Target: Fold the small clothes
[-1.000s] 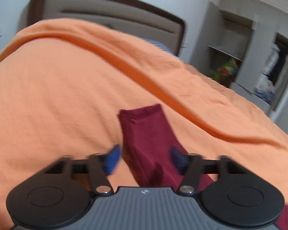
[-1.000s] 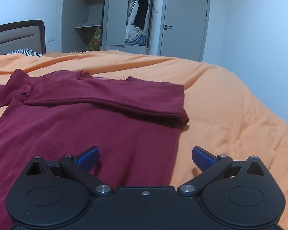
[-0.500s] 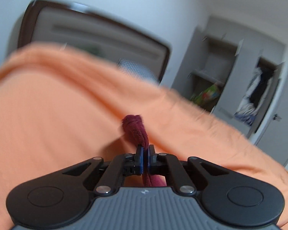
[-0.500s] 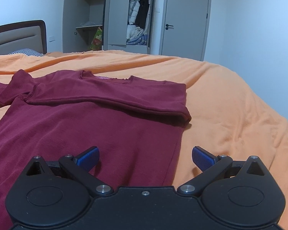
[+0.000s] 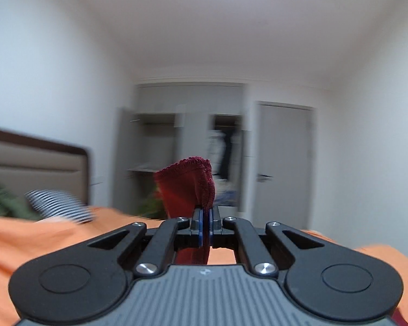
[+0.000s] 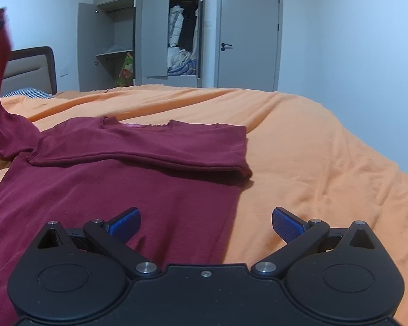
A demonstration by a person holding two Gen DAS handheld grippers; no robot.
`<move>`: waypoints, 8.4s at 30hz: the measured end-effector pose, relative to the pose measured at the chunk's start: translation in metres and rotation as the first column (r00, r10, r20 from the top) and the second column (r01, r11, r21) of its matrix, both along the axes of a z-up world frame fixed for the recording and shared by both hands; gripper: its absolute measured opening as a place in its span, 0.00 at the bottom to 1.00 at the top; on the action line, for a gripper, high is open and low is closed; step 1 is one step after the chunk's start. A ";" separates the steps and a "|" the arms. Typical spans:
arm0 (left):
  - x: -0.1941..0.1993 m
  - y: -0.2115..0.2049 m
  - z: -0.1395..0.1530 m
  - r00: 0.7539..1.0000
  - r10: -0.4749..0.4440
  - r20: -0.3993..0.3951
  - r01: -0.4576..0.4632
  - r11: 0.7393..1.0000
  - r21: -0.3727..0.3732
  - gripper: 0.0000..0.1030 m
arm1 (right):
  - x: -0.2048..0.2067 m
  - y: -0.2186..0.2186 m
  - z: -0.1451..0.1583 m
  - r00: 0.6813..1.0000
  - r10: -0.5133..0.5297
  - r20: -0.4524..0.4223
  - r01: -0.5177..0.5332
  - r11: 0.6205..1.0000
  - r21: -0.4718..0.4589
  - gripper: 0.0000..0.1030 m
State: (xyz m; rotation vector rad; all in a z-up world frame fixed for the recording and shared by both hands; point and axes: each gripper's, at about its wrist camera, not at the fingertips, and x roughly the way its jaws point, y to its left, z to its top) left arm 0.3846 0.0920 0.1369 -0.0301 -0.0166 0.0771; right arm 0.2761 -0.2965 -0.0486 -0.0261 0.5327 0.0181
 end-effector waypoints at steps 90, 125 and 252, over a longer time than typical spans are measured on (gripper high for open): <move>0.022 0.044 -0.166 0.813 -0.089 -0.575 -0.070 0.966 -0.248 0.05 | 0.128 0.042 -0.002 0.992 0.117 0.044 -0.116 0.993 -0.017 0.84; -0.113 0.028 -0.170 0.764 -0.133 -0.631 0.008 0.980 -0.197 0.87 | -0.040 -0.005 -0.001 0.992 0.108 -0.058 -0.110 0.993 -0.036 0.99; -0.304 -0.127 -0.143 0.884 -0.115 -0.453 0.376 0.751 0.543 0.03 | -0.192 0.047 -0.015 0.867 0.488 -0.101 -0.464 0.717 -0.520 0.45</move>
